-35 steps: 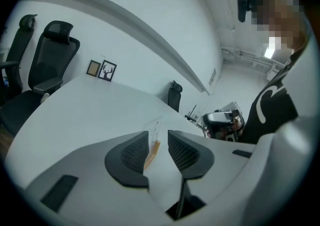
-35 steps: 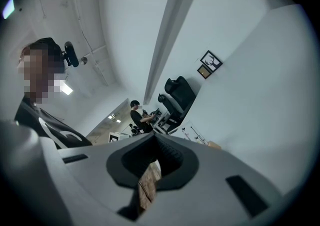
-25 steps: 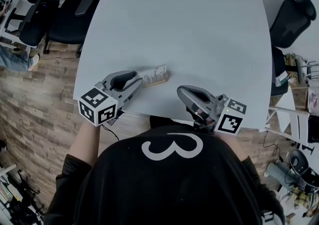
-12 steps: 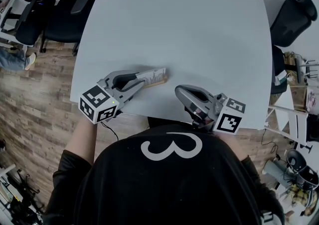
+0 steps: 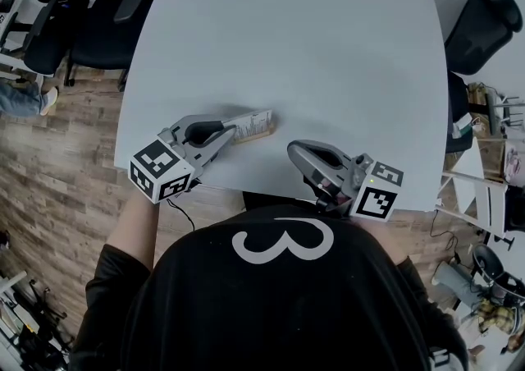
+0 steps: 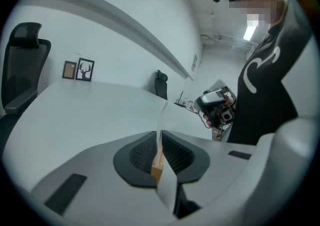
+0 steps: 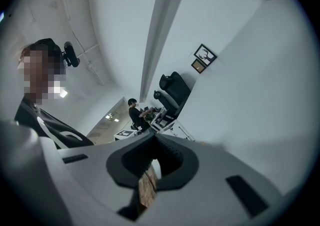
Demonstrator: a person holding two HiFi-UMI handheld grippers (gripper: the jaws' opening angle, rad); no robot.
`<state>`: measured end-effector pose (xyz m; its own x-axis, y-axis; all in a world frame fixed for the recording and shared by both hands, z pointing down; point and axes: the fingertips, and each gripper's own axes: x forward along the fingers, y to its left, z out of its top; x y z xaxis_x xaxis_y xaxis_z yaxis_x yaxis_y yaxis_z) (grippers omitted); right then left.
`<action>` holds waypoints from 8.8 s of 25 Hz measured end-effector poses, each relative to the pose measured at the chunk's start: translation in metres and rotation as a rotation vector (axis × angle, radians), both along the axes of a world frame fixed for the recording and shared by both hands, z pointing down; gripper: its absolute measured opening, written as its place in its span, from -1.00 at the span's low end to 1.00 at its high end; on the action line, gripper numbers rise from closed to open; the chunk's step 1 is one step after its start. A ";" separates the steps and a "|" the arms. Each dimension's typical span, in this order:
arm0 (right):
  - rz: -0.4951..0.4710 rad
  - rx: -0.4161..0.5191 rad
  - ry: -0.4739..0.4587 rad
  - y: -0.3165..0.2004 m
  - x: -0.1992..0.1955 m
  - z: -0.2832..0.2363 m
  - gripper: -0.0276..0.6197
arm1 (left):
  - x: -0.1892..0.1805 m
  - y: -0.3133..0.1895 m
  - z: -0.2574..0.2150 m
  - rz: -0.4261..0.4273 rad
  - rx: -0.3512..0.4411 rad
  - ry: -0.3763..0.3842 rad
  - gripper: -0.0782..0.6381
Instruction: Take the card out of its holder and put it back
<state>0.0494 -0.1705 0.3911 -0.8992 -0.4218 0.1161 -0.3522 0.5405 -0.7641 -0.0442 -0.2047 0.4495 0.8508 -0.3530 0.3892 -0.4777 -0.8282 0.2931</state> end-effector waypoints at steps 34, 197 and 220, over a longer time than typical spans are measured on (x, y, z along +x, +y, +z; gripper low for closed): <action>0.015 -0.007 0.016 0.012 0.002 0.001 -0.89 | 0.000 0.001 -0.019 -0.007 0.086 0.006 -0.71; 0.067 0.020 0.037 -0.001 0.008 -0.008 -0.89 | -0.004 0.001 -0.056 -0.028 0.131 -0.021 -0.71; 0.072 0.005 0.044 0.007 0.012 -0.003 -0.89 | 0.003 0.005 -0.006 -0.027 0.076 -0.118 -0.71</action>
